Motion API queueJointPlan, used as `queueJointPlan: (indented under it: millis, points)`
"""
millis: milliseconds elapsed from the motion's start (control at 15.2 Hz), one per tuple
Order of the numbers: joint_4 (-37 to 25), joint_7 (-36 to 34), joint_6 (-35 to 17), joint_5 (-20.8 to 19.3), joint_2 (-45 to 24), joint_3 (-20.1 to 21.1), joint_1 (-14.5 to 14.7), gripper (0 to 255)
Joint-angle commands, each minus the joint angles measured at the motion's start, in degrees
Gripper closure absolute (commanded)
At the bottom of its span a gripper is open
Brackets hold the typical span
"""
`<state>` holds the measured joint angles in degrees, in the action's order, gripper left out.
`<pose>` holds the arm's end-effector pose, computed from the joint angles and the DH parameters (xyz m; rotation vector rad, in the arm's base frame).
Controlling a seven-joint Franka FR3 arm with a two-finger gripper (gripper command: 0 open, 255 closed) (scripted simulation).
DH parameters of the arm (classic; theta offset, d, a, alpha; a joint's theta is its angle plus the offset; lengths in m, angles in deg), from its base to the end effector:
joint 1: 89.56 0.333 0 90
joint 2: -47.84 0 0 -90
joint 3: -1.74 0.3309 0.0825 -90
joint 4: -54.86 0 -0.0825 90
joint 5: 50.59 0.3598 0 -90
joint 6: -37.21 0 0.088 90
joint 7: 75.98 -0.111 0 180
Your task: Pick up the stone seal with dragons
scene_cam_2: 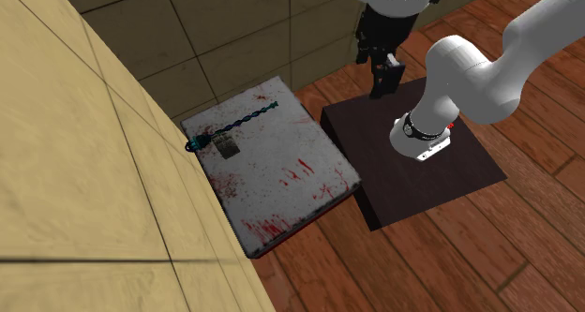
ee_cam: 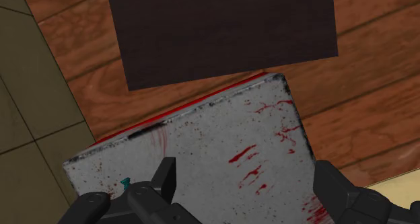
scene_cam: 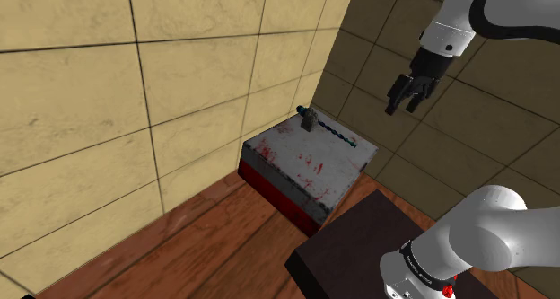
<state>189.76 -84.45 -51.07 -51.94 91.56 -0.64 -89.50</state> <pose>0.2743 -0.0180 0.5887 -3.1263 0.2761 0.0804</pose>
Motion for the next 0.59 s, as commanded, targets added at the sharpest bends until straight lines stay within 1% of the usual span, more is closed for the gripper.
queueJointPlan:
  millis: [0, 264, 528]
  points:
    - [0.0, 0.0, 0.0, 0.0, 0.0, 0.0, 0.0, 0]
    - [-0.3, 0.7, -6.9, -0.8, -7.1, -1.1, -0.4, 0]
    - [-2.0, 1.3, -13.2, -1.2, -14.9, -2.2, -0.7, 0]
